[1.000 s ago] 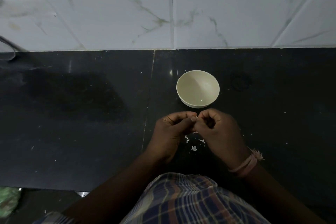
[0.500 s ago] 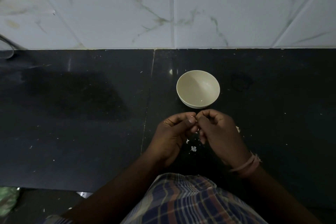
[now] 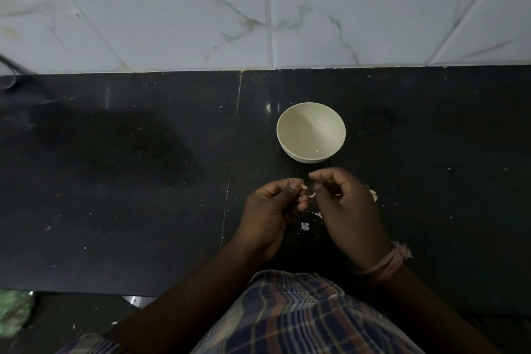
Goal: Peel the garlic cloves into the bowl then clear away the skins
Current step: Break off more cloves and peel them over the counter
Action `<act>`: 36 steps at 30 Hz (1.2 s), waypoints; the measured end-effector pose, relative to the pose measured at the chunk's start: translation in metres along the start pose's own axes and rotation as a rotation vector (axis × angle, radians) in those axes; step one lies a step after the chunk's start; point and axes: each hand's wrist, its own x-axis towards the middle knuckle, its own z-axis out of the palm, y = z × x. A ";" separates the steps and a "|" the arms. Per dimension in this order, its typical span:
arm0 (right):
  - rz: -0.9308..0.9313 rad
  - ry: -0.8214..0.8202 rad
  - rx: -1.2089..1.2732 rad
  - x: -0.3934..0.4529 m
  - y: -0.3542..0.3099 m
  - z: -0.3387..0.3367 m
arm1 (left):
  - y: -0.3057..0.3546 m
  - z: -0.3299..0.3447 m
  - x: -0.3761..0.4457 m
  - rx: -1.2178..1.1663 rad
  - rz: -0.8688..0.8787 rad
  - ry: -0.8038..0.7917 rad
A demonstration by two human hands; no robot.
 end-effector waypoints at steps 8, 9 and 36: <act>-0.136 0.015 -0.053 -0.009 -0.011 0.000 | -0.004 -0.001 -0.005 0.058 0.055 0.014; -0.137 0.019 -0.052 -0.010 -0.012 0.000 | -0.005 -0.002 -0.006 0.044 0.054 0.004; -0.208 0.008 -0.099 -0.005 -0.013 -0.010 | 0.015 0.001 -0.024 0.467 0.292 -0.046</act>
